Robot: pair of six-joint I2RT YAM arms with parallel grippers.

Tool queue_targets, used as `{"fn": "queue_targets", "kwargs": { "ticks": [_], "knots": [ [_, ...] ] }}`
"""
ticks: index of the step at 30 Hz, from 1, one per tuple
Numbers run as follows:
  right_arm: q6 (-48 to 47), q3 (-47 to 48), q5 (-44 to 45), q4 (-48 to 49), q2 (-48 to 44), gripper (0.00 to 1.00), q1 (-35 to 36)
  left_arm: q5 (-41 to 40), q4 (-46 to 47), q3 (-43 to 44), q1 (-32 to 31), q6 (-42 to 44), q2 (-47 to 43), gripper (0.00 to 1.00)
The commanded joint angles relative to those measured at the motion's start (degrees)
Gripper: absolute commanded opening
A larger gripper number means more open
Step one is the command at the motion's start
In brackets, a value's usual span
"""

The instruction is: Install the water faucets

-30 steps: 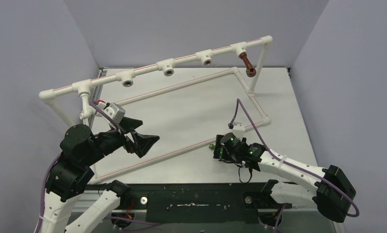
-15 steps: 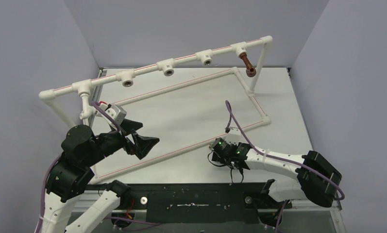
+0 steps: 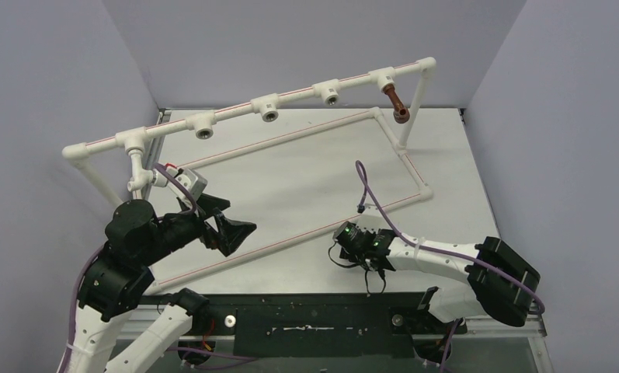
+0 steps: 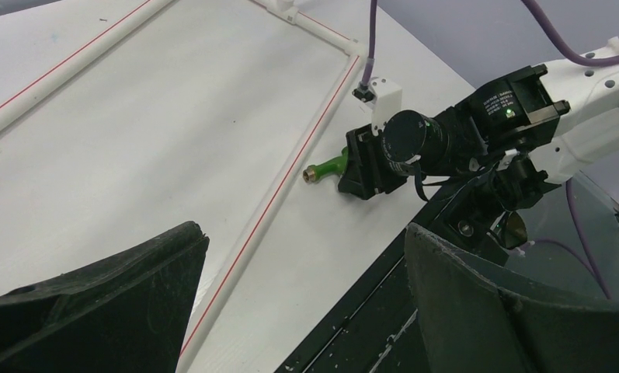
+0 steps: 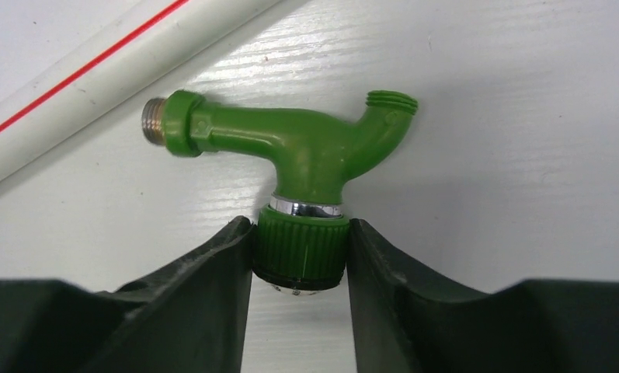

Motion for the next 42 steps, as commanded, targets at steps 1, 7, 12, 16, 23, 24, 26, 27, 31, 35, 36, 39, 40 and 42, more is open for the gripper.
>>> {"fn": "queue_targets", "kwargs": {
  "ticks": [1,7,12,16,23,24,26,27,31,35,36,39,40,42],
  "knots": [
    [0.23,1.81,2.48,1.74,-0.82,0.26,0.73,0.59,1.37,-0.07,-0.11,-0.54,-0.02,0.97],
    [-3.82,0.26,0.81,3.59,-4.31,0.0,1.36,1.16,2.23,-0.58,-0.13,-2.05,0.44,0.97],
    [-10.89,-0.79,-0.35,7.86,-9.75,0.0,2.92,2.87,2.83,-1.34,-0.13,-3.79,0.72,0.97],
    [-17.01,-1.46,-0.64,11.83,-14.18,0.0,5.18,2.65,2.38,-1.78,-0.13,-4.72,0.74,0.97],
    [-31.6,-0.28,-2.68,18.92,-18.46,0.0,9.31,1.69,0.92,-2.49,-0.02,-7.26,0.49,0.97],
    [-34.0,-0.02,-3.12,20.06,-18.65,0.0,10.13,1.68,0.79,-2.86,-0.07,-7.81,0.35,0.97],
    [-39.24,0.15,-4.32,22.5,-18.87,0.0,11.8,1.68,0.58,-3.41,-0.13,-8.78,-0.09,0.97],
    [-41.79,0.15,-4.61,23.61,-18.96,0.0,12.64,1.62,0.5,-3.65,-0.11,-9.18,-0.36,0.97],
    [-51.36,1.12,-5.5,25.49,-18.81,0.0,15.46,1.94,-0.3,-4.77,-0.05,-10.75,-0.62,0.97],
    [-62.11,1.35,-9.84,28.47,-19.47,0.0,17.57,1.99,-0.72,-6.17,-0.13,-11.79,-0.79,0.97],
    [-65.11,1.16,-11.56,29.07,-19.65,0.0,18.07,1.95,-0.87,-6.41,-0.06,-11.96,-0.8,0.97],
    [-73.58,0.45,-18.4,30.93,-19.82,0.0,18.31,2.18,-1.21,-7.29,-0.08,-12.29,-0.92,0.96],
    [-76.26,0.47,-20.84,31.04,-19.74,0.0,18.32,2.33,-1.24,-7.48,-0.13,-12.37,-0.88,0.96],
    [-80.71,0.9,-23.86,30.97,-19.59,0.0,18.34,2.66,-1.54,-7.9,-0.13,-12.36,-0.8,0.96]
  ]
}}
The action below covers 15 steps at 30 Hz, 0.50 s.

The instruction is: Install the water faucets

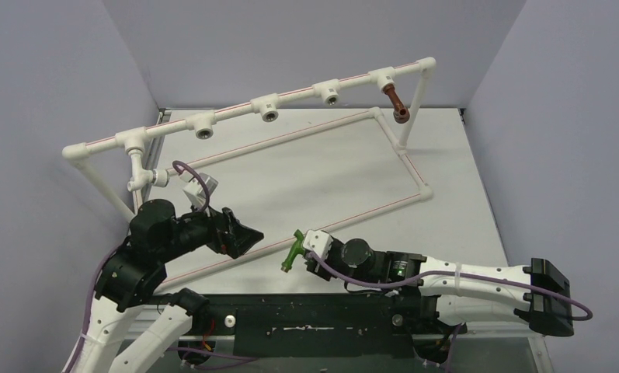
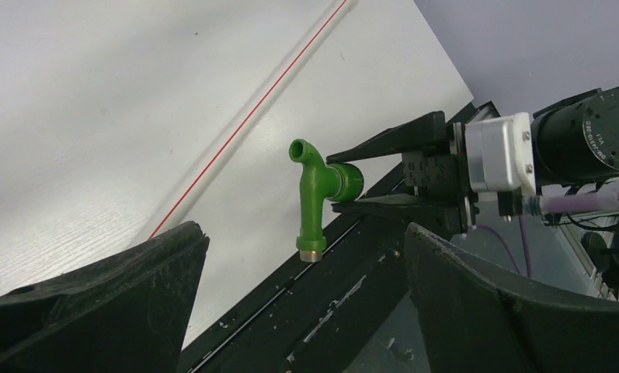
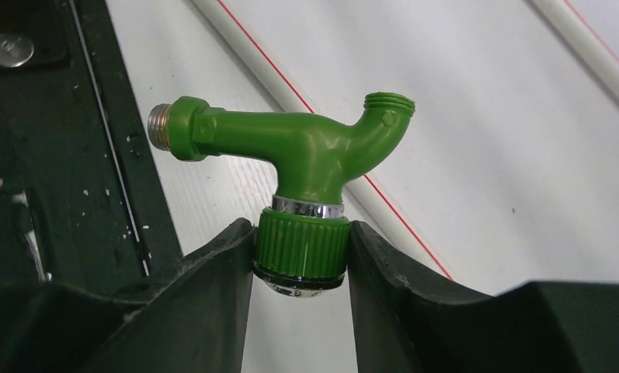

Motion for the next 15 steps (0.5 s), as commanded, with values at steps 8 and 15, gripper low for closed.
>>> {"fn": "queue_targets", "kwargs": {
  "ticks": [8,15],
  "knots": [
    [-32.79,6.85,-16.61,1.48,-0.17,0.0,0.46,4.82,0.03,-3.57,-0.08,-1.04,0.18,0.96],
    [-39.92,9.96,-17.09,1.43,1.79,0.0,0.17,10.76,3.57,-8.24,-0.13,-2.32,0.12,0.96]
  ]
}}
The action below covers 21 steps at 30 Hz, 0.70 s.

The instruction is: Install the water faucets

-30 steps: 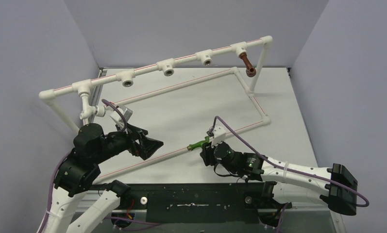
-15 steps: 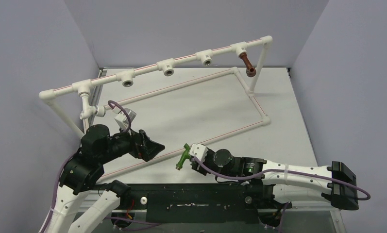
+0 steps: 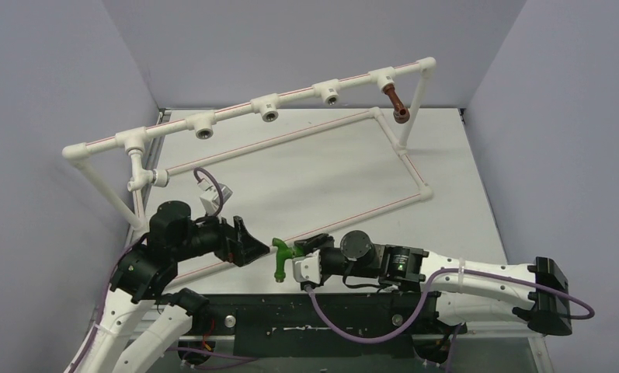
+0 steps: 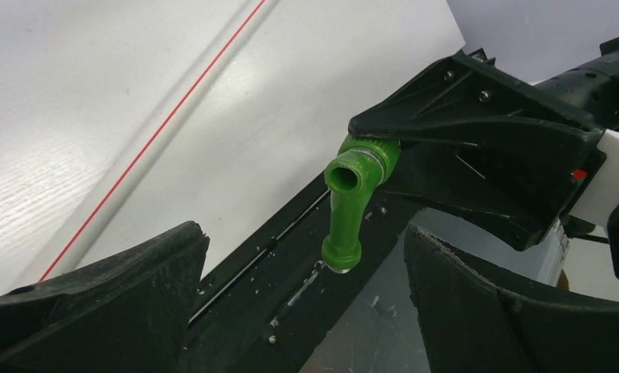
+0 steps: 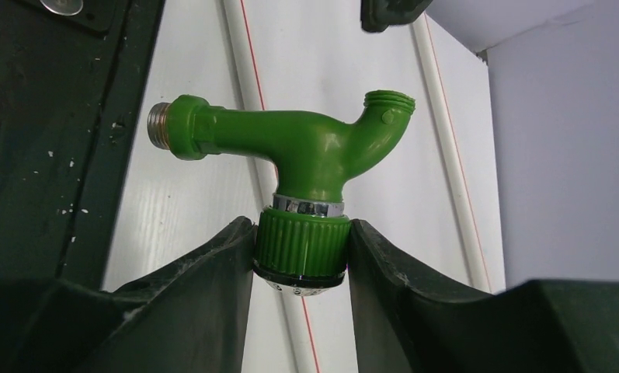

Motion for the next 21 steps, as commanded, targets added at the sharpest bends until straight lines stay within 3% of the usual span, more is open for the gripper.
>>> {"fn": "queue_targets", "kwargs": {
  "ticks": [1,17,21],
  "knots": [
    [-6.51,4.13,-0.32,3.07,1.55,0.0,0.03,6.73,4.57,-2.06,-0.09,-1.17,-0.19,0.96],
    [10.32,4.19,3.3,19.61,3.73,0.0,-0.88,13.22,19.0,-13.67,-0.12,-11.57,-5.14,0.88],
    [13.41,4.72,4.44,21.43,5.22,0.0,-0.87,14.87,23.09,-15.31,-0.13,-14.31,-5.73,0.82]
  ]
}}
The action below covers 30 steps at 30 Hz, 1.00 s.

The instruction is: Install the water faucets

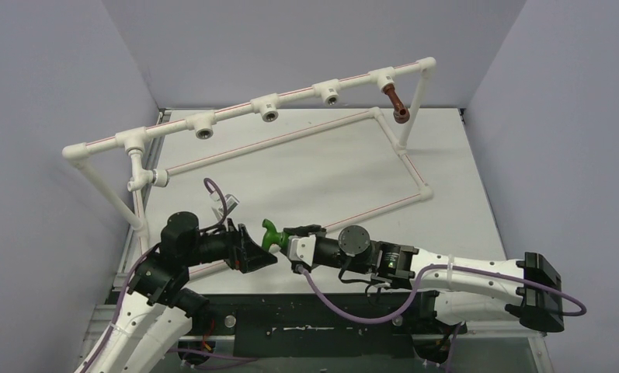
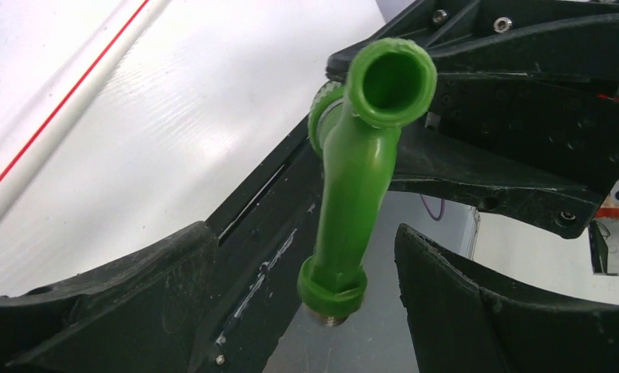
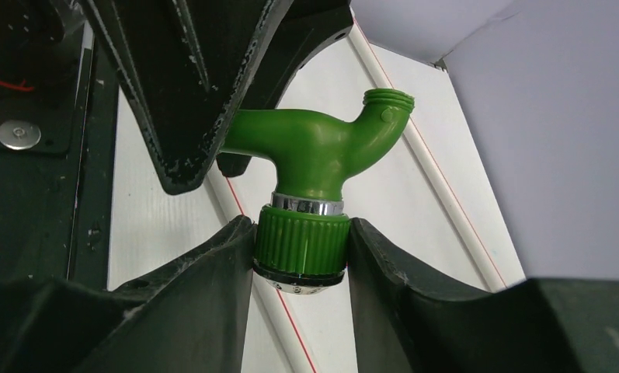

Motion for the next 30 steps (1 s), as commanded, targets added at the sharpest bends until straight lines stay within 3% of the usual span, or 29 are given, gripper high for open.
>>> {"fn": "queue_targets", "kwargs": {
  "ticks": [1,5,12,14,16,19,26,30],
  "knots": [
    [5.99,2.85,1.65,9.14,1.32,0.0,-0.35,4.07,10.22,-0.9,-0.13,-4.14,-1.38,0.8],
    [8.27,2.18,2.82,10.67,1.79,0.0,-0.5,4.73,11.5,-1.9,-0.13,-5.0,-2.06,0.7],
    [10.75,0.3,3.98,11.84,1.04,0.0,-1.01,5.75,11.9,-2.32,-0.13,-5.18,-2.03,0.43],
    [10.92,-0.15,3.98,11.84,0.8,0.0,-1.11,6.06,12.36,-2.31,-0.11,-5.28,-2.06,0.28],
    [11.04,-0.8,3.91,11.75,0.54,0.01,-1.12,6.08,13.02,-2.36,-0.13,-5.61,-2.12,0.0],
    [11.54,-2.25,3.57,12.4,-0.27,0.13,-1.31,6.68,13.84,-2.47,-0.13,-6.17,-2.36,0.0],
    [12.08,-5.2,1.0,13.47,-3.48,0.61,-1.95,7.03,13.56,-2.41,-0.13,-6.6,-2.74,0.0],
    [10.92,-5.39,-3.23,9.46,-6.38,0.72,-4.28,7.86,13.36,-2.77,-0.11,-6.69,-2.6,0.0]
  ]
}}
